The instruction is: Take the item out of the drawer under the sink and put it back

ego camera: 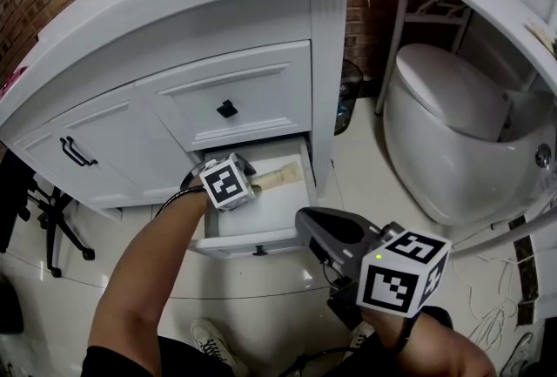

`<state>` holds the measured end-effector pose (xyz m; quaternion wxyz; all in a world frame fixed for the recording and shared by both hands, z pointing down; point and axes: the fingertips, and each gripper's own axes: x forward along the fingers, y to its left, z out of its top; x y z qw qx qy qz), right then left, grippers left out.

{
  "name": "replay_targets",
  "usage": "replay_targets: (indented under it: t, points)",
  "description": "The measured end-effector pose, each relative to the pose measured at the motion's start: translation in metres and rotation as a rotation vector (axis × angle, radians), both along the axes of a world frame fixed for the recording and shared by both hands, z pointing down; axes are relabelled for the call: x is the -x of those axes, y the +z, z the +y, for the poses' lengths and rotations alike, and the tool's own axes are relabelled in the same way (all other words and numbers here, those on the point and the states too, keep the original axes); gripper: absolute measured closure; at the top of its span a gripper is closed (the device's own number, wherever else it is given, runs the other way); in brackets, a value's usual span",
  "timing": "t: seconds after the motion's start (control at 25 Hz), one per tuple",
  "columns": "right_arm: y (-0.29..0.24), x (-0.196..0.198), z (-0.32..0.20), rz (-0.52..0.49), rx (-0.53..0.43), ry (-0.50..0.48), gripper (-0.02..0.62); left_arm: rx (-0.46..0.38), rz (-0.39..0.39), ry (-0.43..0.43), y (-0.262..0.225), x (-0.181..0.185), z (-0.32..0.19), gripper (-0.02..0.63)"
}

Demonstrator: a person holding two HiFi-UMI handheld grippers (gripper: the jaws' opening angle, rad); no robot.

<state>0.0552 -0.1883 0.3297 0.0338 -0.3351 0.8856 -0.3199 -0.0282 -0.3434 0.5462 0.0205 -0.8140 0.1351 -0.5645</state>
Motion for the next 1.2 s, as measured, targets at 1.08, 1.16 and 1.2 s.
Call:
replay_targets:
  t: [1.08, 1.16, 1.2]
  points:
    - [0.001, -0.005, 0.002, 0.001, 0.005, 0.026, 0.591, -0.046, 0.200, -0.152, -0.083, 0.025, 0.041, 0.560]
    - [0.001, -0.004, 0.006, -0.005, 0.009, 0.019, 0.591, -0.066, 0.247, -0.187, -0.103, 0.037, 0.049, 0.561]
    - [0.000, -0.004, 0.007, -0.005, 0.005, 0.016, 0.591, -0.079, 0.280, -0.205, -0.115, 0.042, 0.055, 0.561]
